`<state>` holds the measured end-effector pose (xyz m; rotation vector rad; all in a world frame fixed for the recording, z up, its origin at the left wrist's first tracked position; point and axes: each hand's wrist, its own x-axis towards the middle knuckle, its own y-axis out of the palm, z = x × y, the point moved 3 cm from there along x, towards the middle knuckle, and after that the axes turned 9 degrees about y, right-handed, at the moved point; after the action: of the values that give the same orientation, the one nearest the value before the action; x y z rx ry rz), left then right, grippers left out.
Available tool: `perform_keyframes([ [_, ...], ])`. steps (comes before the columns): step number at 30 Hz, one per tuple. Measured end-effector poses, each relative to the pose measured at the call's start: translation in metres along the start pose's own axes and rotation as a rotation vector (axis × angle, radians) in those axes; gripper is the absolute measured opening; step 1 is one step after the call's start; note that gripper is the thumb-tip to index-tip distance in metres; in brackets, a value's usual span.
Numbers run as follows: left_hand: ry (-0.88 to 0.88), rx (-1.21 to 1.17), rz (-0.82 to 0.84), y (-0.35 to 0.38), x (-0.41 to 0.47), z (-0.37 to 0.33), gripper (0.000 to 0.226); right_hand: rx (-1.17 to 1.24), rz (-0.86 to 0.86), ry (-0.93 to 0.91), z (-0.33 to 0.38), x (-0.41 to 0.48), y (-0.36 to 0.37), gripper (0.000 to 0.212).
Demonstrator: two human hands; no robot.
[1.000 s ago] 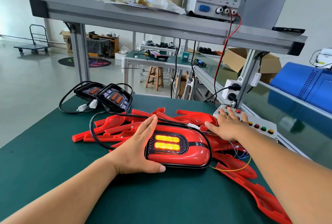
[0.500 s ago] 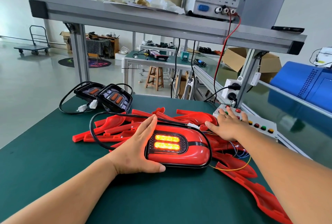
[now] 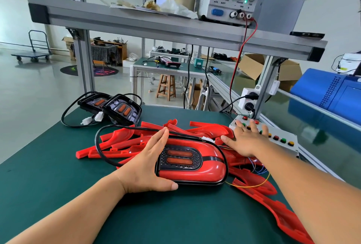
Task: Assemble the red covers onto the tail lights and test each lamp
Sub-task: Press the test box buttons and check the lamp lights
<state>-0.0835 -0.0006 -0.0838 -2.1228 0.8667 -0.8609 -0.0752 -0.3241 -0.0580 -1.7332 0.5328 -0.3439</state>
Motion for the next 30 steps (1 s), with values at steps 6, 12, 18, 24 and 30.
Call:
perform_keyframes([
  [6,0.01,0.012,-0.008,0.0005,0.0009,0.0012,0.132,-0.004,0.009,0.0,-0.0008,0.0014,0.0045,0.097],
  [12,0.009,0.006,-0.002,0.0,0.0007,0.0004,0.132,-0.086,-0.054,-0.024,-0.0023,0.001,0.0055,0.097],
  [18,0.008,0.004,-0.011,0.0005,0.0011,0.0013,0.135,-0.16,-0.087,-0.091,0.0023,-0.003,0.0008,0.09],
  [24,0.012,0.007,-0.016,0.0008,0.0008,0.0014,0.133,-0.156,-0.105,-0.111,0.0046,-0.0061,0.0003,0.088],
  [30,0.011,0.011,-0.016,0.001,0.0008,0.0019,0.132,-0.133,-0.093,-0.107,0.0048,-0.0069,0.0006,0.091],
])
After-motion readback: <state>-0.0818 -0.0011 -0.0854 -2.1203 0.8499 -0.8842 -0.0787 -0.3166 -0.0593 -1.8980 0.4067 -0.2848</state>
